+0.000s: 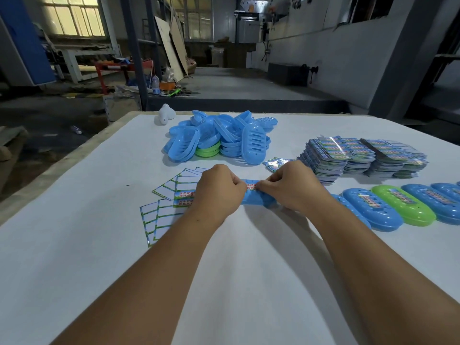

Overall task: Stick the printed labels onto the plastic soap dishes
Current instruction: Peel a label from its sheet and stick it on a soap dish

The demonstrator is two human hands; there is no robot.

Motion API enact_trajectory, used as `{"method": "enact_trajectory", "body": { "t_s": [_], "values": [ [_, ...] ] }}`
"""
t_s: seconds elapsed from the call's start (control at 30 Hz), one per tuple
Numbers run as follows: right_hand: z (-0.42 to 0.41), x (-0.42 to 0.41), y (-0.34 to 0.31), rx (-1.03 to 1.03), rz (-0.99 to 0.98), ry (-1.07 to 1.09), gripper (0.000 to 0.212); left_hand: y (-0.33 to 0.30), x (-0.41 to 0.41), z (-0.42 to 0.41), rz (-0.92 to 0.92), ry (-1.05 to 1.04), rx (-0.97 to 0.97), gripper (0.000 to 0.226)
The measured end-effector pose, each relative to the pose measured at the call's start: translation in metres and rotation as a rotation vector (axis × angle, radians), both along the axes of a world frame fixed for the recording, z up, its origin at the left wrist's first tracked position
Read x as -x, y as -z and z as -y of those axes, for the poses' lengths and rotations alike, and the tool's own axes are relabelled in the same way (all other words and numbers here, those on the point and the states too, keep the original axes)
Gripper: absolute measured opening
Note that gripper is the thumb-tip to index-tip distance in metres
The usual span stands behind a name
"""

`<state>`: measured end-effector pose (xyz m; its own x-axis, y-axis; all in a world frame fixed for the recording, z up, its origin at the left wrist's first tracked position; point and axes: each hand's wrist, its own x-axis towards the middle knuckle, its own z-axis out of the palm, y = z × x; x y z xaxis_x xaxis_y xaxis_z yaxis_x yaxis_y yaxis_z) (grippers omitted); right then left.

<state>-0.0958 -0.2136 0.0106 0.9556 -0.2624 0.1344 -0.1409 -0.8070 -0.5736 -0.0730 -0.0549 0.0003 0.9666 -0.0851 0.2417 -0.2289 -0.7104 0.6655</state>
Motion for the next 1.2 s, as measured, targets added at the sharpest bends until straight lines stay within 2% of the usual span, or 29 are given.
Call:
{"method": "enact_trajectory", "body": {
  "t_s": [0.17,0.53,0.63,0.73,0.8,0.87,0.97,1.1,1.2],
  "values": [
    [-0.004,-0.001,0.001,0.081,0.031,0.025,0.051,-0.001,0.002,0.002,0.029,-0.019,-0.025,0.020],
    [-0.006,-0.005,-0.001,0.110,0.035,0.039,0.034,0.002,-0.004,0.005,0.044,-0.041,-0.027,0.018],
    [-0.004,-0.005,0.001,0.088,0.041,0.058,0.051,0.003,-0.007,0.003,0.037,-0.059,-0.021,0.033],
    [-0.005,-0.004,0.004,0.096,0.120,-0.034,0.050,0.007,-0.009,0.002,0.036,-0.052,0.007,0.035],
    [-0.011,-0.002,0.005,0.061,0.149,-0.172,0.046,0.010,-0.010,0.003,0.031,-0.033,0.068,0.029],
    [-0.018,0.001,0.005,0.040,0.115,-0.298,0.052,0.011,-0.012,0.002,0.033,-0.020,0.132,0.022],
    [-0.019,0.005,0.004,0.167,0.061,-0.350,0.057,0.013,-0.014,-0.001,0.081,-0.026,0.173,0.015],
    [-0.012,0.014,-0.003,0.404,-0.031,-0.243,0.054,0.015,-0.013,-0.004,0.165,-0.046,0.134,0.016],
    [-0.003,0.024,-0.010,0.473,-0.135,-0.164,0.051,0.017,-0.013,-0.004,0.191,-0.045,0.121,0.017]
  ]
}}
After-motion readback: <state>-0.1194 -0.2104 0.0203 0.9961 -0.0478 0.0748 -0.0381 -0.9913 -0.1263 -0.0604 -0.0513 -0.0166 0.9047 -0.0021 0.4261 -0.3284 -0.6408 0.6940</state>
